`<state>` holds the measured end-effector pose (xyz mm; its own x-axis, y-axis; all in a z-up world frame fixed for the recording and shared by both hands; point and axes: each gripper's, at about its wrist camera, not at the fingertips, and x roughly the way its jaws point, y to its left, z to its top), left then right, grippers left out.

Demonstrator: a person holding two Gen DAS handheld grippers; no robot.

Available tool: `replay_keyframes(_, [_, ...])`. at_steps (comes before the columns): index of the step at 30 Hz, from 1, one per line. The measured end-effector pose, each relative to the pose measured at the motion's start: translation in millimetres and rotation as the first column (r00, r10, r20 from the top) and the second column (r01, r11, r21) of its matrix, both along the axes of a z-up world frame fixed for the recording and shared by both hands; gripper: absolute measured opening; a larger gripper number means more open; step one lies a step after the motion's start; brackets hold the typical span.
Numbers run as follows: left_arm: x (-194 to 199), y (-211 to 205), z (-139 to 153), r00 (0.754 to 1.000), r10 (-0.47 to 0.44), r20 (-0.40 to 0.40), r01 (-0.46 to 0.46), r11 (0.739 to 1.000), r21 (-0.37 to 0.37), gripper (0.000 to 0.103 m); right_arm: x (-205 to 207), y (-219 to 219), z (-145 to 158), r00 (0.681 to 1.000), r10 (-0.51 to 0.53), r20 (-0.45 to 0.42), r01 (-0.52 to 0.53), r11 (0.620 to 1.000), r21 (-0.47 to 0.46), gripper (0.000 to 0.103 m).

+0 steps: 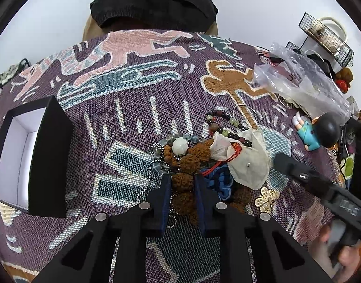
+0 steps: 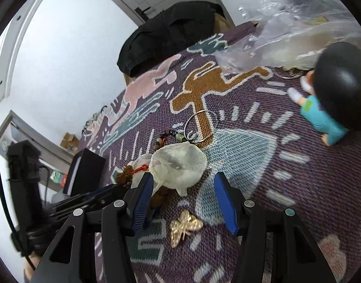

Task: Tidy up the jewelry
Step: 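Lower the left tool onto the brown bead bracelet and close it, then carry the bead bracelet with the left tool into the black box and release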

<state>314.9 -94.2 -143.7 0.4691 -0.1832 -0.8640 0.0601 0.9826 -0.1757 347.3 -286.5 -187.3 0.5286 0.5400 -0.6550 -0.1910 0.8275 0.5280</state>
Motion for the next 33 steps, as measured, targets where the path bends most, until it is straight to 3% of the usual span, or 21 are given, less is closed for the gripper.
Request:
replay_keyframes(4, [-3,0,5,1.000,-0.007,0.015,0.007,1.000,-0.017,0.021,9,15,-7,1.000,0.014,0.001,-0.014,0.998,-0.054,0.054])
replay_keyframes(5, [-4,0,8,1.000,-0.008,0.020,0.008,1.000,-0.019,0.021,9,17,-6,1.000,0.023,0.003,-0.023,0.997,-0.071,0.050])
replay_keyframes(6, [-5,1,11,1.000,-0.008,0.027,0.009,1.000,-0.022,0.021,8,20,-5,0.999,0.036,0.008,-0.036,0.996,-0.079,0.027])
replay_keyframes(7, [-6,2,15,0.999,-0.008,0.035,0.009,1.000,-0.027,0.021,7,21,-3,0.998,0.056,0.014,-0.055,0.996,-0.071,0.011])
replay_keyframes(8, [-8,2,20,0.999,-0.008,0.044,0.010,1.000,-0.030,0.021,7,22,-2,0.998,0.068,0.013,-0.067,0.996,-0.066,0.004])
replay_keyframes(22, [-38,17,109,0.975,-0.003,0.222,0.006,1.000,-0.014,0.021,-29,4,90,0.969,0.094,0.227,-0.103,0.994,0.030,0.003])
replay_keyframes(33, [-58,66,149,0.951,0.067,0.301,-0.060,0.998,-0.031,0.021,-45,32,125,0.946,0.147,0.287,-0.161,0.987,0.023,0.003])
